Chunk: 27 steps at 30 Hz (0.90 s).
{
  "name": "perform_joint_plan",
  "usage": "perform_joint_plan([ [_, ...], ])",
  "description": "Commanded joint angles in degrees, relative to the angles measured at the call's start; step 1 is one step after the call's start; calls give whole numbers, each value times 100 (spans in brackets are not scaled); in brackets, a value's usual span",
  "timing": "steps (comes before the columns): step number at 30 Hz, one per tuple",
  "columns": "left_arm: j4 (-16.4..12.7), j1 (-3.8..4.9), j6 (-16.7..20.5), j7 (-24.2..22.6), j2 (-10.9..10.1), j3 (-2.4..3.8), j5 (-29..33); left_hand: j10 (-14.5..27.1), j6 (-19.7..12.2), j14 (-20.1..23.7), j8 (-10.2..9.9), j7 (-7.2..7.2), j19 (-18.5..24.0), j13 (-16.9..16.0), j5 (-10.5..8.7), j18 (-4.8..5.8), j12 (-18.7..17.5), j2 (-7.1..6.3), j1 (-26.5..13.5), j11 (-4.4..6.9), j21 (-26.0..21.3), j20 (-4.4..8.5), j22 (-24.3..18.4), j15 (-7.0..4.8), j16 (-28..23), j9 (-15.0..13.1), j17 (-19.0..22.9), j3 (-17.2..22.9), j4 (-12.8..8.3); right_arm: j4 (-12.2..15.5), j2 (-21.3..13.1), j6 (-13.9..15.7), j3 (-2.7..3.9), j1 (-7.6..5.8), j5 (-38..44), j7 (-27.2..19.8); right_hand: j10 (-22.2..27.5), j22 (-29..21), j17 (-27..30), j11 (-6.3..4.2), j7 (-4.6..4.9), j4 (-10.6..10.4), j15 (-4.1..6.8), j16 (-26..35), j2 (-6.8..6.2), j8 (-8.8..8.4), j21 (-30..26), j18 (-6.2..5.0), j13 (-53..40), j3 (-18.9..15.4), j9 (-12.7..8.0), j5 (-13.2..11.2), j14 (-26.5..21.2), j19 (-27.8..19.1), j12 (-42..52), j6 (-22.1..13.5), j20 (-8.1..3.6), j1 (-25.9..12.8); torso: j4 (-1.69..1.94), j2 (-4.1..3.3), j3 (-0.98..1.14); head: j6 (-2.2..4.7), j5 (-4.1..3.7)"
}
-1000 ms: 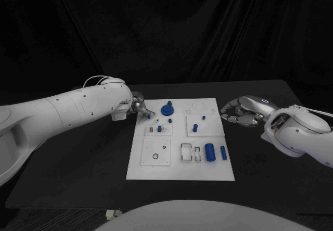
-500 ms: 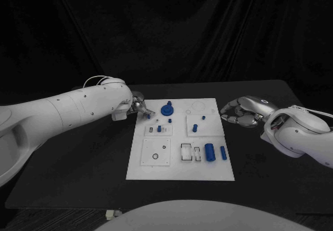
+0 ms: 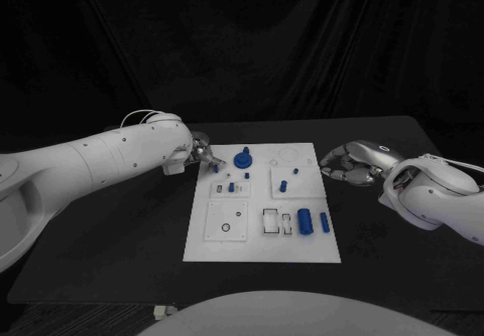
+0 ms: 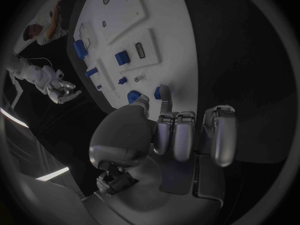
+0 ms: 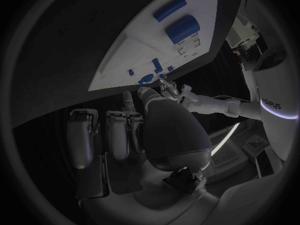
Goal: Assemble the parts on the task board
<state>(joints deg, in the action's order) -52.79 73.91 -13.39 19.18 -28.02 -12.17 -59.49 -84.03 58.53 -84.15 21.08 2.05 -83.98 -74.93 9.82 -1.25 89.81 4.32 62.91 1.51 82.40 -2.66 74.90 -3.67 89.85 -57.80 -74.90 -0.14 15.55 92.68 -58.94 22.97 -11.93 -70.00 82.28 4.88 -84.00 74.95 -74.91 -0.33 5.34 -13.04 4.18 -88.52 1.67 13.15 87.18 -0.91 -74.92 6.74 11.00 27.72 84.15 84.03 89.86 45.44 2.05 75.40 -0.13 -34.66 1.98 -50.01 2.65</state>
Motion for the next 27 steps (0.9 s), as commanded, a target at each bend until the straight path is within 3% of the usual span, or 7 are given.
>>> perform_joint_plan([
  [1, 11, -11, 60, -119, 18, 6, 7, -597, -45, -585, -22, -17, 31, -1507, 36, -101, 19, 6, 44, 16, -34, 2, 1209, -19, 15, -10, -1510, -4, -42, 2, -3, -4, 3, 15, 16, 34, -600, 1398, -1196, 11, 6, -4, -34, 16, -34, -19, -4, 10, -1508, 37, -7, 20, 517, 446, 14, 19, 49, 40, 0, 0, 1, 1, 1],
  [4, 14, -12, 50, -119, 18, 6, 7, -597, -58, -585, -25, -16, 32, -1507, 51, -101, 19, 11, 65, 16, -36, 1, 1208, -19, 15, -14, -1510, 4, -55, 2, -3, 8, 3, 16, 16, 26, -600, 1398, -1196, 11, 6, -4, -34, 16, -34, -19, -4, 10, -1508, 37, -7, 20, 517, 446, 14, 19, 49, 40, 0, -1, 0, 1, 1],
  [11, 27, -13, 20, -104, 20, 6, 7, -597, -111, -585, -31, -25, 37, -1507, 392, -103, 19, 24, 276, 20, -47, 0, 1207, -19, 15, -64, -1510, 101, -213, 3, -3, 28, 3, 18, 16, 9, -600, 1398, -1194, 11, 8, -2, -34, 17, -36, -20, -3, 10, -1508, 48, -9, 22, 516, 447, 14, 23, 48, 43, 0, 0, 2, 1, 3],
  [17, 29, -15, -55, -72, 17, 6, 7, -597, -140, -585, -45, -33, 41, -1507, 364, -105, 19, 30, 388, 26, -54, 3, 1205, -24, 15, -76, -1510, 187, -305, 0, -2, 31, 3, 20, 16, 5, -600, 1398, -1194, 12, 8, -1, -34, 17, -37, -19, -3, 10, -1508, 51, -8, 23, 516, 447, 14, 26, 48, 43, 1, 0, 1, 1, -2],
  [27, 31, -18, -77, -68, 10, 6, 6, -597, -155, -585, -59, -39, 45, -1507, 481, -106, 19, 19, 490, 33, -61, 8, 1204, -29, 15, -84, -1510, 298, -404, -1, -6, 31, 3, 21, 16, 11, -600, 1398, -1194, 12, 8, -1, -34, 17, -37, -19, -3, 10, -1508, 51, -8, 23, 516, 447, 14, 26, 48, 43, 1, -2, 1, 1, -1],
])
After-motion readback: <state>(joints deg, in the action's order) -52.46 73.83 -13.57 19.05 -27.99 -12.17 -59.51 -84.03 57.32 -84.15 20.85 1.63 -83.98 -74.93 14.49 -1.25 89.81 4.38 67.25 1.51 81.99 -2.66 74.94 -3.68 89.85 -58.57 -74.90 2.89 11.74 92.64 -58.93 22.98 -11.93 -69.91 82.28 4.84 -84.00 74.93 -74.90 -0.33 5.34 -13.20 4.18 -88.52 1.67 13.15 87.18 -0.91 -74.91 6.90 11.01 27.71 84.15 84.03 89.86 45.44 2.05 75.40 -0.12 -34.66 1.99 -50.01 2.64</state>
